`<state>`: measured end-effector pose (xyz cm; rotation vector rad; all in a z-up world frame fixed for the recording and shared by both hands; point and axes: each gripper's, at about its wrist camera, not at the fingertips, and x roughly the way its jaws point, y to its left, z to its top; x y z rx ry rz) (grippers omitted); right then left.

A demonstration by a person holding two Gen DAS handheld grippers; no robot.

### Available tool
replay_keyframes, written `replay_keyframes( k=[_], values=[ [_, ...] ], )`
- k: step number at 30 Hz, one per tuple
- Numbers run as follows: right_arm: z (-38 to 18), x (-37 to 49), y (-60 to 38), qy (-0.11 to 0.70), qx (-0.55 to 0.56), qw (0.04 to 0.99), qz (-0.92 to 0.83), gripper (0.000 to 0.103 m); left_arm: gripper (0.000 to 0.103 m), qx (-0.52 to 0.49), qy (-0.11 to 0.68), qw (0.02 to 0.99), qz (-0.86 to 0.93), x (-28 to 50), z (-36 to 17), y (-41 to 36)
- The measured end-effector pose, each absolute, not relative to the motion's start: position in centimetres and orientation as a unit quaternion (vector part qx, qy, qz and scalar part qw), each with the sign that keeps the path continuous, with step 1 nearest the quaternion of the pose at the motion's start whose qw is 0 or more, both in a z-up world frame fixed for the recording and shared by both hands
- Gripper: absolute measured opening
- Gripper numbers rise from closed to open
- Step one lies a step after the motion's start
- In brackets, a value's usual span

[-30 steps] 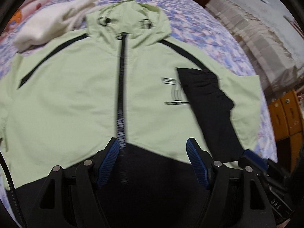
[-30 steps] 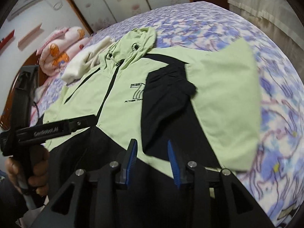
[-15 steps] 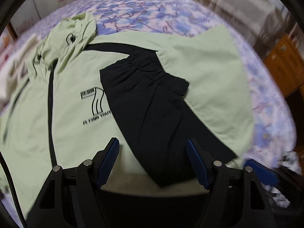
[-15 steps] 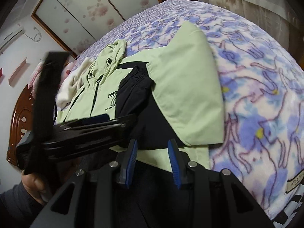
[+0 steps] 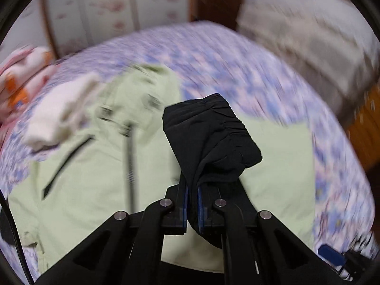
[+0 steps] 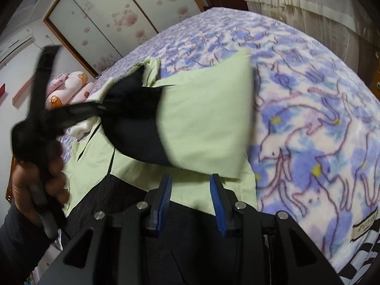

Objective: Fold large clothes
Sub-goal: 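Fold the held black sleeve across the jacket's chest with the right gripper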

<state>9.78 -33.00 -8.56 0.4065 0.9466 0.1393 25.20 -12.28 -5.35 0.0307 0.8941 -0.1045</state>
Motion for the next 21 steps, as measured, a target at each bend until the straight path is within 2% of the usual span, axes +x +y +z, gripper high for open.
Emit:
replay_keyframes(
  k=[3, 5, 6, 7, 10, 14, 18, 21],
  values=[
    [-8.2, 9.9, -32.6, 0.45, 0.179, 0.872, 0.067, 0.034, 0.009, -0.038, 0.433, 0.901, -0.009, 24.4, -5.4, -6.7],
    [-8.4, 10.1, -32.4, 0.455, 0.173, 0.871, 0.068, 0.034, 0.032, -0.066, 0.466, 0.882, 0.018, 23.2, -7.7, -3.1],
    [-8.6, 10.2, -32.2, 0.459, 0.172, 0.869, 0.07, 0.034, 0.053, -0.079, 0.493, 0.866, 0.026, 22.6, -9.6, -1.4],
    [-8.9, 10.3, -32.1, 0.463, 0.171, 0.867, 0.07, 0.034, 0.06, -0.092, 0.512, 0.853, 0.029, 22.0, -11.2, -0.1],
    [-9.6, 10.6, -31.7, 0.477, 0.172, 0.859, 0.073, 0.034, 0.06, -0.133, 0.557, 0.82, 0.025, 20.6, -14.6, 2.6],
    [-9.2, 11.2, -31.4, 0.483, 0.145, 0.861, 0.064, 0.034, 0.061, -0.176, 0.549, 0.817, -0.002, 20.5, -14.9, 4.8],
    [-8.4, 12.6, -31.8, 0.479, 0.133, 0.866, 0.056, 0.045, 0.065, -0.198, 0.56, 0.804, -0.026, 22.7, -15.0, 5.8],
    [-7.8, 14.7, -32.5, 0.477, 0.13, 0.868, 0.051, 0.045, 0.066, -0.2, 0.57, 0.796, -0.024, 24.8, -15.6, 6.9]
  ],
)
